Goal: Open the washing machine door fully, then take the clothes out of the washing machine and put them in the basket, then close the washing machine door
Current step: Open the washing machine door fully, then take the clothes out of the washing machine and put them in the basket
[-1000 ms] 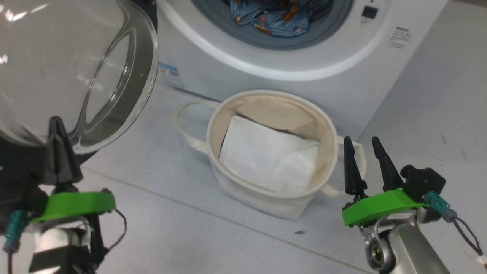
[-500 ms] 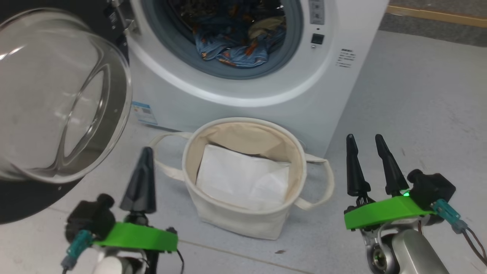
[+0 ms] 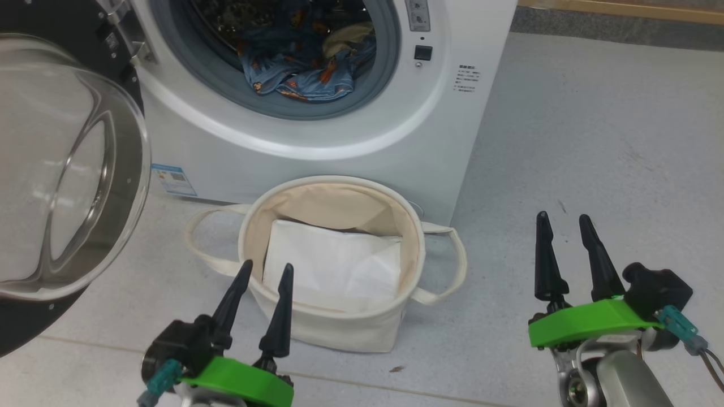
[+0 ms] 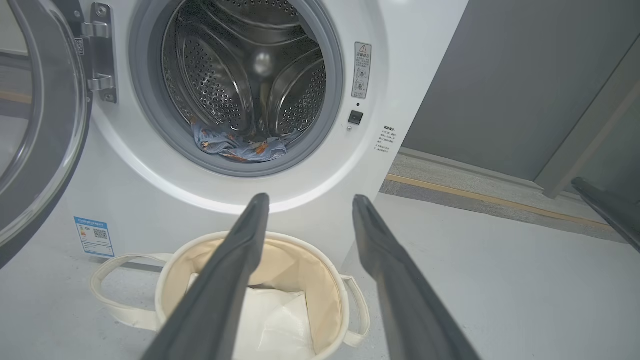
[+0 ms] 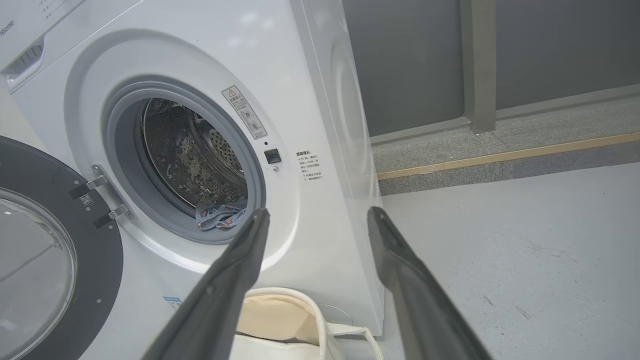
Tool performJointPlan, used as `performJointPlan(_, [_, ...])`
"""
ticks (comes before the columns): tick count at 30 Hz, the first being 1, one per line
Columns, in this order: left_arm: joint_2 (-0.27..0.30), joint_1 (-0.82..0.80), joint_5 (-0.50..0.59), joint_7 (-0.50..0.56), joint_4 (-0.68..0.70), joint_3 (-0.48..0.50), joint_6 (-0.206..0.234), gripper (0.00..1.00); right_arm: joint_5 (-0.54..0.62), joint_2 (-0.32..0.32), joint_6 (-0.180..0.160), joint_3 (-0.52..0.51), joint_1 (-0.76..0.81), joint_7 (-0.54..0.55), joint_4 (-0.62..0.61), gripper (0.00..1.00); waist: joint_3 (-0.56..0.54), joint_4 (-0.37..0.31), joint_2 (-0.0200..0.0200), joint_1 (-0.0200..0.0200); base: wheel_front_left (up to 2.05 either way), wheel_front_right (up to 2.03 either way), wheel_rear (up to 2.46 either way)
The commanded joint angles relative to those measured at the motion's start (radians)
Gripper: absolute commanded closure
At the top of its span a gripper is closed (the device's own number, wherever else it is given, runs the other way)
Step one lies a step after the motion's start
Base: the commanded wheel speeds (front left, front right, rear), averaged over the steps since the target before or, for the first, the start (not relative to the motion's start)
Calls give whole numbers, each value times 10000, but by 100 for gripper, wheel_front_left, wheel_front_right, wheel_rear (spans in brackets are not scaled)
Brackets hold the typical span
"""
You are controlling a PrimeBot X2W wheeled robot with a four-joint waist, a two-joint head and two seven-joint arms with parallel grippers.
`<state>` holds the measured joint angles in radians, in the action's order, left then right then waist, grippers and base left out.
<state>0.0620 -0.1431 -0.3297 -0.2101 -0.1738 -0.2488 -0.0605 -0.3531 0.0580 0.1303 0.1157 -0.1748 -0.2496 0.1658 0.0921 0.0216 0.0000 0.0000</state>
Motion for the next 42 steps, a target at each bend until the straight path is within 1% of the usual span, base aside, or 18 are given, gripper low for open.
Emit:
performJointPlan(1, [21,-246,131,-175,188,248,88,0,67,-77,4,185,-143,-122,-266,0,29,-68,0,0,0,0,0])
performJointPlan(4, [19,-279,324,-313,-124,167,171,0,49,-77,4,168,-170,-122,-173,0,59,-155,0,0,0,0,0])
performJointPlan(12, [-40,-302,236,-482,-509,146,238,0,-12,-77,4,183,-208,-122,-77,0,62,-282,0,0,0,0,0])
performJointPlan(25, [-86,-302,249,-515,-328,447,226,0,-35,-77,4,270,-181,-122,-27,0,78,-246,0,0,0,0,0])
performJointPlan(36, [-106,-197,629,-516,-256,565,334,0,-28,-78,4,306,-121,-122,50,0,-26,-228,0,0,0,0,0])
performJointPlan(42, [-112,-118,677,-516,-314,543,292,0,-66,-78,4,316,-75,-122,168,0,-118,-221,0,0,0,0,0])
